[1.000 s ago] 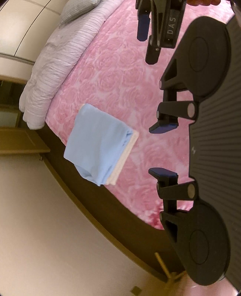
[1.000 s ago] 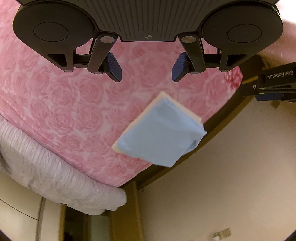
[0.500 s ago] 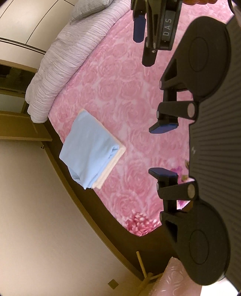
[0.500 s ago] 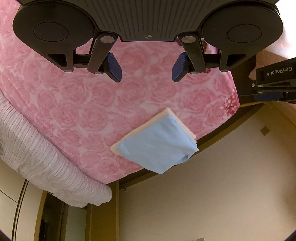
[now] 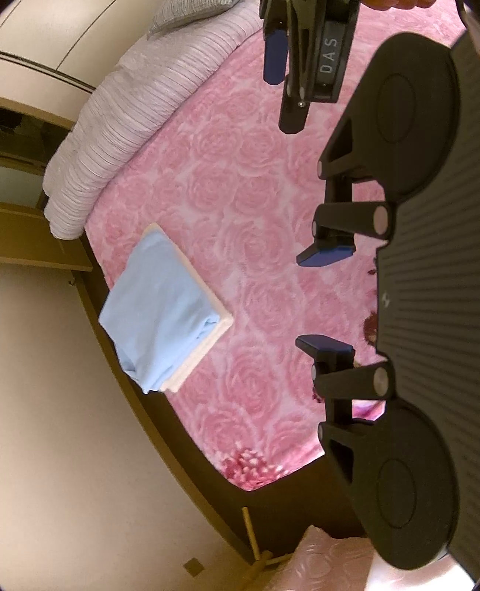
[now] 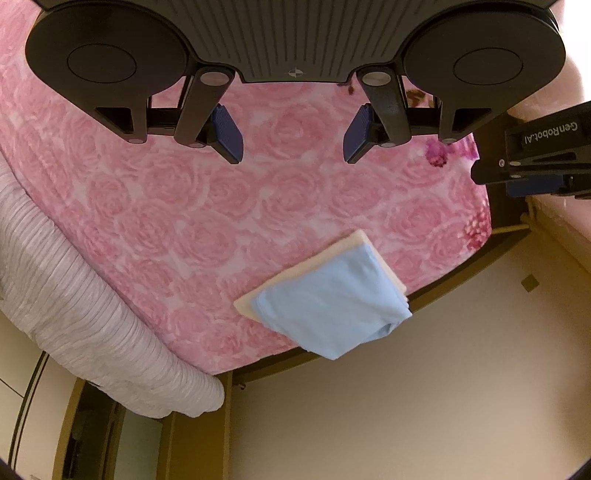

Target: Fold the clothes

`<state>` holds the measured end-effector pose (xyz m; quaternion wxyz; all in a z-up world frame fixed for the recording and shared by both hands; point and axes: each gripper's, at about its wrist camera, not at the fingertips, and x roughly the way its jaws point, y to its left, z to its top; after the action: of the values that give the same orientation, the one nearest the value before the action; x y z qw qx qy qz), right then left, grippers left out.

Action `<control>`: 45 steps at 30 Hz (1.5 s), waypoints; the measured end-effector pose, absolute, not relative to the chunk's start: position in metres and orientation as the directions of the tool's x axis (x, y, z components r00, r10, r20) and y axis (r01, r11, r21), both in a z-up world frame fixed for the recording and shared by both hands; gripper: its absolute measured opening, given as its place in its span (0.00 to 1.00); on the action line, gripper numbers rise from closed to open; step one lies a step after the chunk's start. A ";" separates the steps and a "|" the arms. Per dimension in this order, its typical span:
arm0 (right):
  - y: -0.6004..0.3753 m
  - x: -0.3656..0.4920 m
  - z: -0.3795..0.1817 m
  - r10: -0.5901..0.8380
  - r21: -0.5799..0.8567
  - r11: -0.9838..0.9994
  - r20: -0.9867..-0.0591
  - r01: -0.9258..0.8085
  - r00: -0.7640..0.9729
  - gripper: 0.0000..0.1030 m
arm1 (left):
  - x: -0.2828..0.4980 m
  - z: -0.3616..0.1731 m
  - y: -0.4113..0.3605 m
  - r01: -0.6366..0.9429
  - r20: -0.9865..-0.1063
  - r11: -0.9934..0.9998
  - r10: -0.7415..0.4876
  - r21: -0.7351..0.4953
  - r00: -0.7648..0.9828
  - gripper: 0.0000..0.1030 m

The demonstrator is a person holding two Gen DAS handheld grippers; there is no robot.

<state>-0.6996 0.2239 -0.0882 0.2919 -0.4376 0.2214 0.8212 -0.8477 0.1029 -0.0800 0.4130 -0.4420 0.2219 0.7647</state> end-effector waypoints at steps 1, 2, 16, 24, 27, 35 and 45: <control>0.227 -0.699 -0.090 0.279 0.112 -0.732 -0.851 -0.672 -0.446 0.62 | -0.847 -0.081 0.104 -0.825 -0.862 -0.564 0.430 -0.025 -0.267 0.35; 0.230 -0.699 -0.092 0.272 0.116 -0.733 -0.854 -0.670 -0.444 0.62 | -0.847 -0.083 0.106 -0.823 -0.865 -0.568 0.425 -0.025 -0.267 0.35; 0.261 -0.721 -0.110 0.212 0.139 -0.754 -0.874 -0.642 -0.437 0.62 | -0.868 -0.095 0.134 -0.799 -0.888 -0.601 0.378 -0.018 -0.264 0.35; 0.289 -0.742 -0.117 0.203 0.140 -0.748 -0.883 -0.649 -0.424 0.62 | -0.888 -0.105 0.159 -0.800 -0.901 -0.600 0.361 -0.026 -0.241 0.35; 0.299 -0.749 -0.121 0.197 0.142 -0.743 -0.888 -0.655 -0.416 0.62 | -0.896 -0.111 0.167 -0.803 -0.907 -0.595 0.352 -0.028 -0.229 0.35; 0.317 -0.770 -0.132 0.183 0.148 -0.735 -0.897 -0.662 -0.403 0.62 | -0.913 -0.122 0.185 -0.809 -0.916 -0.588 0.333 -0.018 -0.223 0.35; 0.323 -0.786 -0.135 0.180 0.157 -0.723 -0.898 -0.673 -0.403 0.62 | -0.928 -0.128 0.192 -0.807 -0.916 -0.590 0.325 -0.002 -0.236 0.35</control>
<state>-0.7863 0.3231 -0.1345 0.2678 -0.4764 0.2587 0.7965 -0.9282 0.1920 -0.1280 0.3794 -0.4880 0.2468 0.7463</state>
